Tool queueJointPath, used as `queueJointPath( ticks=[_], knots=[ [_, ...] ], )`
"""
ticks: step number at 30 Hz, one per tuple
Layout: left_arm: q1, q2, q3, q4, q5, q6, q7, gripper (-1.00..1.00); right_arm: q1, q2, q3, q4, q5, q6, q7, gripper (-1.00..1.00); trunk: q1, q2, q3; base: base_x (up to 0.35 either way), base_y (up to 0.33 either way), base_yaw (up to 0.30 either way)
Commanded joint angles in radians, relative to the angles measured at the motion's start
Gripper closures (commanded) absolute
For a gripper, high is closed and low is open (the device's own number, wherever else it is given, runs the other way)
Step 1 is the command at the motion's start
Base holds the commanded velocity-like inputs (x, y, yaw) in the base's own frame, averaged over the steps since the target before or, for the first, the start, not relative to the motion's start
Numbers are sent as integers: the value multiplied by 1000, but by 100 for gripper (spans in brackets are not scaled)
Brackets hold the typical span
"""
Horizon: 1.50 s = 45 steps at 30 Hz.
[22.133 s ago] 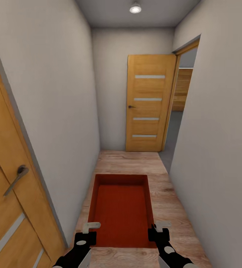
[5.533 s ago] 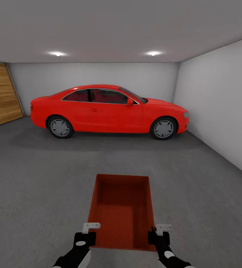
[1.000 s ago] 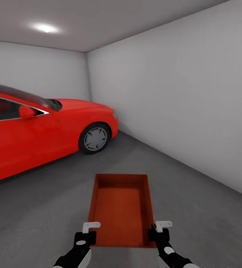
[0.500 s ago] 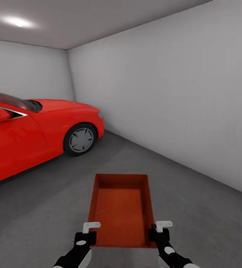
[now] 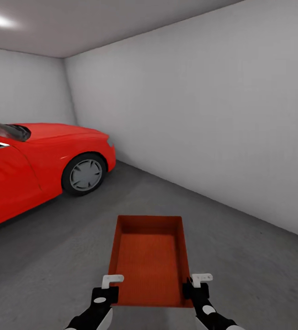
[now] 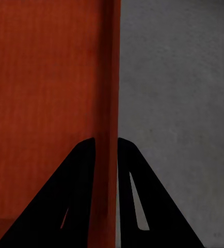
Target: Move the two storage containers from the living room to the garage. In the garage, place one container on the floor and stack the other container on top of it (either order is fine).
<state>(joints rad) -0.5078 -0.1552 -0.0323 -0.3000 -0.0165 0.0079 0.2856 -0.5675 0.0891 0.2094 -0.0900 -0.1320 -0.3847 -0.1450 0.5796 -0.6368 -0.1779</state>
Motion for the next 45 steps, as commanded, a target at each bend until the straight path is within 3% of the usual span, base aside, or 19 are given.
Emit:
queueJointPath(
  ticks=[1, 20, 45],
  knots=[
    [0, 8, -29, 4, 18, 3, 7, 100, -2, -6, -1, -19, 12, -68, 1, 100, 1, -1, -2, 307, 0, -8],
    [0, 8, -29, 4, 19, 3, 7, 100, -2, -2, -1, -19, 10, -67, -6, 100, 1, -1, -2, 320, 0, -16],
    [0, 8, -29, 4, 18, 3, 7, 100, -2, -6, -4, -19, 6, -69, -4, 100, 1, -1, -2, 321, 0, -275]
  ],
)
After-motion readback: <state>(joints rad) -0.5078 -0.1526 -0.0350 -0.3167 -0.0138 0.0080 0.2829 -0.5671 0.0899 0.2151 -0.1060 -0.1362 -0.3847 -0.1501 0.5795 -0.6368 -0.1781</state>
